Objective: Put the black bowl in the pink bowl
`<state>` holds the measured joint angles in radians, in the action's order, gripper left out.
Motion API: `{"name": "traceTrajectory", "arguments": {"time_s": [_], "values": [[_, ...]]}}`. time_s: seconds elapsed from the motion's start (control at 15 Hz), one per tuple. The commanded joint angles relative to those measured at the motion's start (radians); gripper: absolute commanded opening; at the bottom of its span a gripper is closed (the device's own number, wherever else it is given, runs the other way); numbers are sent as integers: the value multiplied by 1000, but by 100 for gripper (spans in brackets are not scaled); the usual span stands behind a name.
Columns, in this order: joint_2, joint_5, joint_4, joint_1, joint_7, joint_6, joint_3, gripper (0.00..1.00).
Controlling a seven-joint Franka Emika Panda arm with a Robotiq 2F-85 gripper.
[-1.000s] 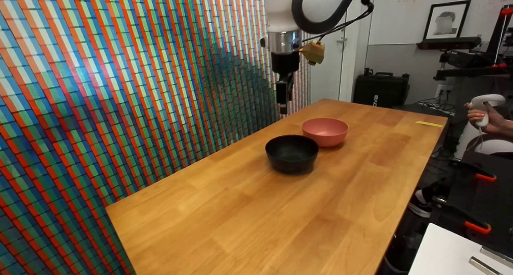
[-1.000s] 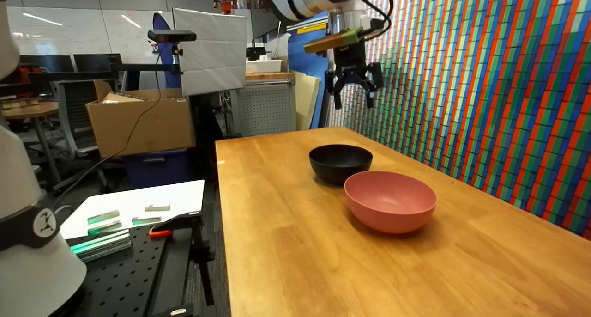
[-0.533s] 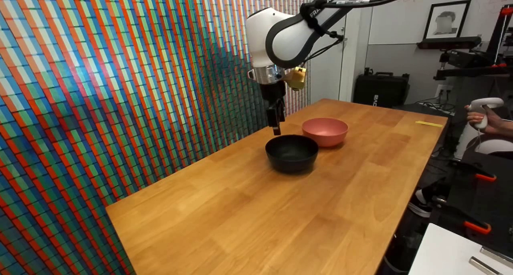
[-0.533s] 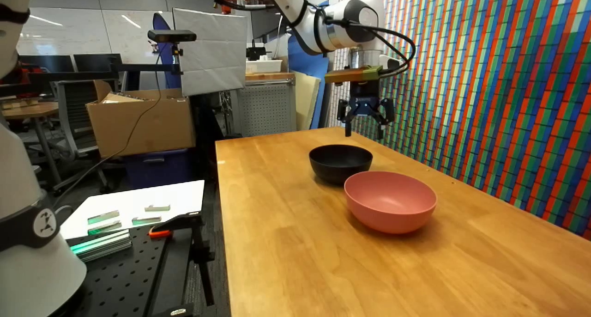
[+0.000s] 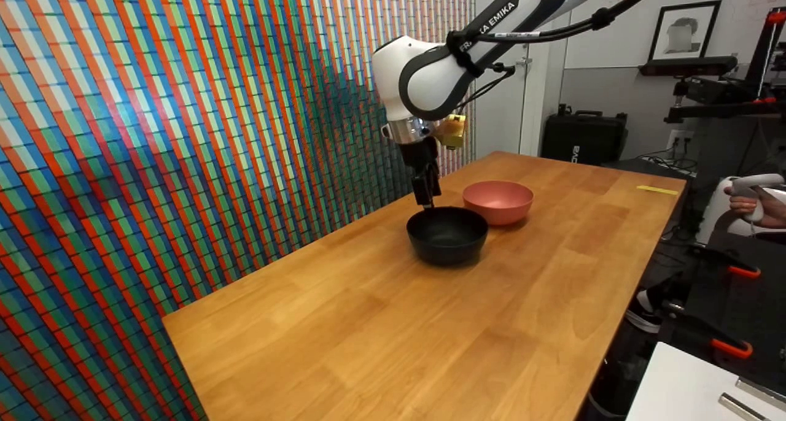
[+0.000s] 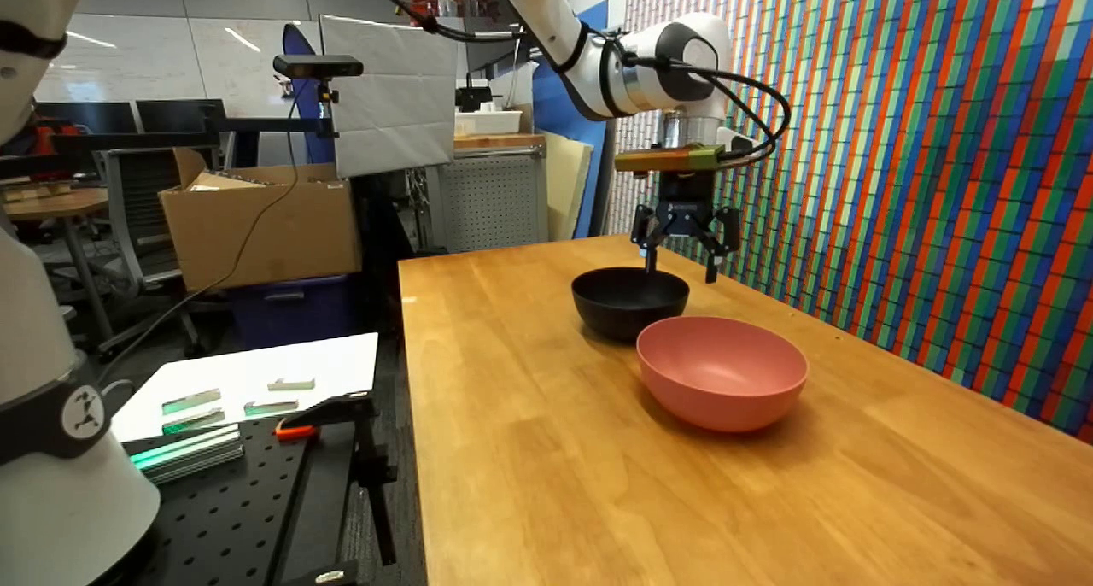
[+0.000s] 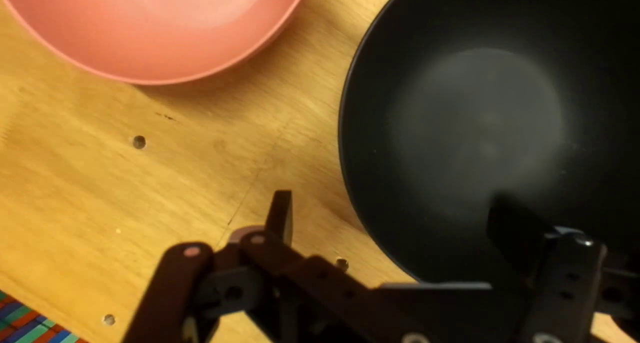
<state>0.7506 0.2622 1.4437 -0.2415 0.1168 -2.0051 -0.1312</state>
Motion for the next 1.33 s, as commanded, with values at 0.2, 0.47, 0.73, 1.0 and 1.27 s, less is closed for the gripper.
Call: {"name": "traceTrajectory", "arguments": {"time_s": [0.2,0.47,0.73,1.0,1.27], "values": [[70,17,-58,-21,20,48,22,58],[71,23,-63,-22,25,60,24,27],[56,30,-57,-22,33,77,26,1],[35,29,-53,-18,50,105,23,1],[22,26,-58,-13,64,129,21,2]]}}
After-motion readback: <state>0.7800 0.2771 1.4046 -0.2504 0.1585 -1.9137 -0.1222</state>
